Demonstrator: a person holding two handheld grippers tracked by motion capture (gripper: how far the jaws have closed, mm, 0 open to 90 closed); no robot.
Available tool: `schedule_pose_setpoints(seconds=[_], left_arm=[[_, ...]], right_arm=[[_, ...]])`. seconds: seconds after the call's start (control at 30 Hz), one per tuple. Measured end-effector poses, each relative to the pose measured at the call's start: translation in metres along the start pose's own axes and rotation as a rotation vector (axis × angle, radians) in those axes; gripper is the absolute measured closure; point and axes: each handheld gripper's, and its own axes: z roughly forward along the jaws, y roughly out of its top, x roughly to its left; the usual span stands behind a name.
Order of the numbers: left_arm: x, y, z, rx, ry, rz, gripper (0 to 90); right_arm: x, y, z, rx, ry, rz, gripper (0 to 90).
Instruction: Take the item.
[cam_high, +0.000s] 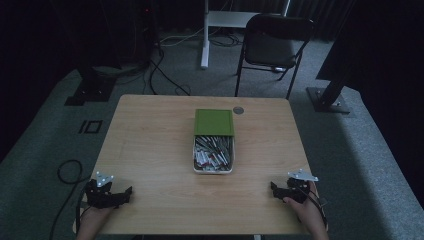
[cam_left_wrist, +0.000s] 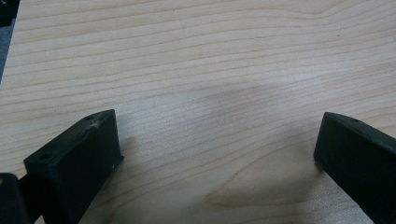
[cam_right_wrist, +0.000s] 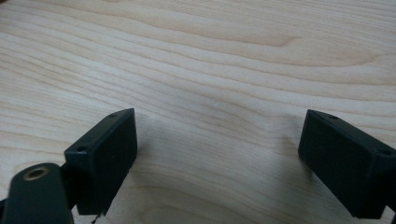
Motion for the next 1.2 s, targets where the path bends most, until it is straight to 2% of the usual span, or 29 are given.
schedule_pose_setpoints(seconds=[0.43,0.9,1.1,1.2], left_arm=[[0.000,0.000,0.000,0.000,0.000,0.000,1.3],[0.000,0.000,0.000,0.000,0.000,-0.001,1.3],[0.000,0.000,0.000,0.000,0.000,-0.001,1.3],[0.000,0.000,0.000,0.000,0.000,0.000,1.3]], right_arm=[[-0.002,0.002,0.002,0.002,0.019,-0.019,11.1],[0.001,0.005,0.002,0.002,0.002,-0.022,11.2],[0.004,0.015,-0.001,-0.042,0.043,0.016,11.2],[0.008,0.026,-0.004,-0.063,0.047,-0.001,12.0]])
